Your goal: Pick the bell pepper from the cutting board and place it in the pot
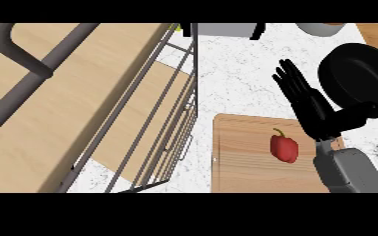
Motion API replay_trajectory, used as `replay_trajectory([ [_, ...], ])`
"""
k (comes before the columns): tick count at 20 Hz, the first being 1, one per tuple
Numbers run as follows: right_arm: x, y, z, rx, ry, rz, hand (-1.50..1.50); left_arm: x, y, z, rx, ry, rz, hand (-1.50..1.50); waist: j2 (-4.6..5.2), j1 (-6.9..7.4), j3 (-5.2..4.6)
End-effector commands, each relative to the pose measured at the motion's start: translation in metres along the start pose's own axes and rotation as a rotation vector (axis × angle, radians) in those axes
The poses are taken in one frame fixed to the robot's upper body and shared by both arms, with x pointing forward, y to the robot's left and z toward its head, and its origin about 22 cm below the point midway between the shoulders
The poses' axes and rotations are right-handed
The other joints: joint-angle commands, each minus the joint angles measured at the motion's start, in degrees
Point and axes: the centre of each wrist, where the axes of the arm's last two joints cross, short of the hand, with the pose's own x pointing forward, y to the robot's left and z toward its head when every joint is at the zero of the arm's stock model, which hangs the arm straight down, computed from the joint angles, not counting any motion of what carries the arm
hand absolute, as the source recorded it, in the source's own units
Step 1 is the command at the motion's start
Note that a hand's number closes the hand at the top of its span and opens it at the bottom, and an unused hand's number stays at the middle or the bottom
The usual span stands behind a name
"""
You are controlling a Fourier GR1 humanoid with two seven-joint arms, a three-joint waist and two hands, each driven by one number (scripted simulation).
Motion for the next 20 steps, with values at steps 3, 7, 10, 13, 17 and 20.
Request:
replay_trajectory([
  [3,-0.013,-0.034,0.037,-0.426,0.139,0.188,1.5,0.015,0.032,-0.001,0.03,-0.13,-0.17,0.0,-1.27,-5.52,0.12],
  [7,-0.007,-0.118,0.096,-0.612,0.328,0.749,1.5,0.022,0.043,0.003,0.014,-0.16,-0.231,0.0,-0.77,-10.24,-2.11],
  [10,0.011,-0.126,0.103,-0.803,0.103,0.966,-1.5,0.023,0.065,0.009,0.048,-0.163,-0.294,0.0,-2.44,-12.88,-0.73],
  [13,-0.001,-0.101,0.109,-0.874,-0.016,1.042,-1.5,0.032,0.072,0.015,0.017,-0.185,-0.326,0.0,-2.54,-11.49,-0.2],
  [17,-0.019,-0.063,0.123,-0.905,-0.01,1.04,-1.5,0.044,0.071,0.011,-0.01,-0.21,-0.34,0.0,-1.75,-10.42,-0.33],
  [20,-0.034,-0.045,0.148,-0.87,0.116,1.061,-1.5,0.041,0.068,0.015,-0.039,-0.202,-0.355,0.0,-1.37,-8.96,-0.36],
])
